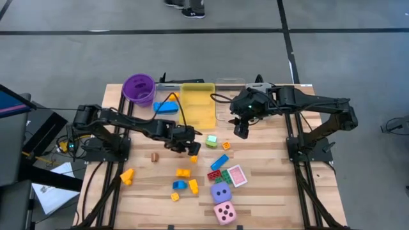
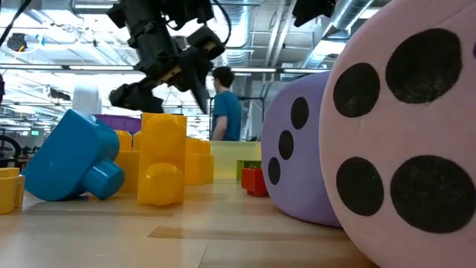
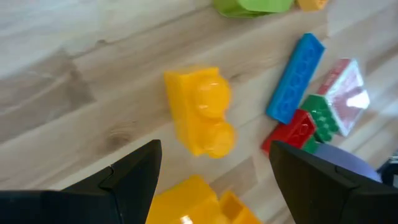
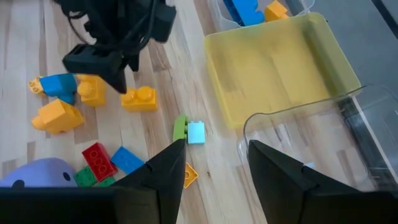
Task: Pick & Place Toys
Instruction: Put the big yellow game piece into the white bin
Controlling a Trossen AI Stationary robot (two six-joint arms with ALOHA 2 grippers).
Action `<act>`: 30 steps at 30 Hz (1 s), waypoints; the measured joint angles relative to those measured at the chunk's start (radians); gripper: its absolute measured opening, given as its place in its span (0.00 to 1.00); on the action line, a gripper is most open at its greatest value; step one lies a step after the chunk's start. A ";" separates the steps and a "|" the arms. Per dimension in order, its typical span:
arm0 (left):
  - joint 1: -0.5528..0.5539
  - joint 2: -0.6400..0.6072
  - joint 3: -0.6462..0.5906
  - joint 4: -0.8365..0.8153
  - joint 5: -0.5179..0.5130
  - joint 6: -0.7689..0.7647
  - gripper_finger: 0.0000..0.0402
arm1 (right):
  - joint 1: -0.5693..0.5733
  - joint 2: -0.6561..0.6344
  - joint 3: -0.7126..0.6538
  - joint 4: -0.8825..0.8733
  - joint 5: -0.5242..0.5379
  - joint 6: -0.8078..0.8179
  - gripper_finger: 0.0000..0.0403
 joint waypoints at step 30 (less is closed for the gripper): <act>-0.004 0.162 0.131 -0.117 -0.085 0.118 0.73 | 0.000 0.000 0.000 -0.008 0.000 0.000 0.42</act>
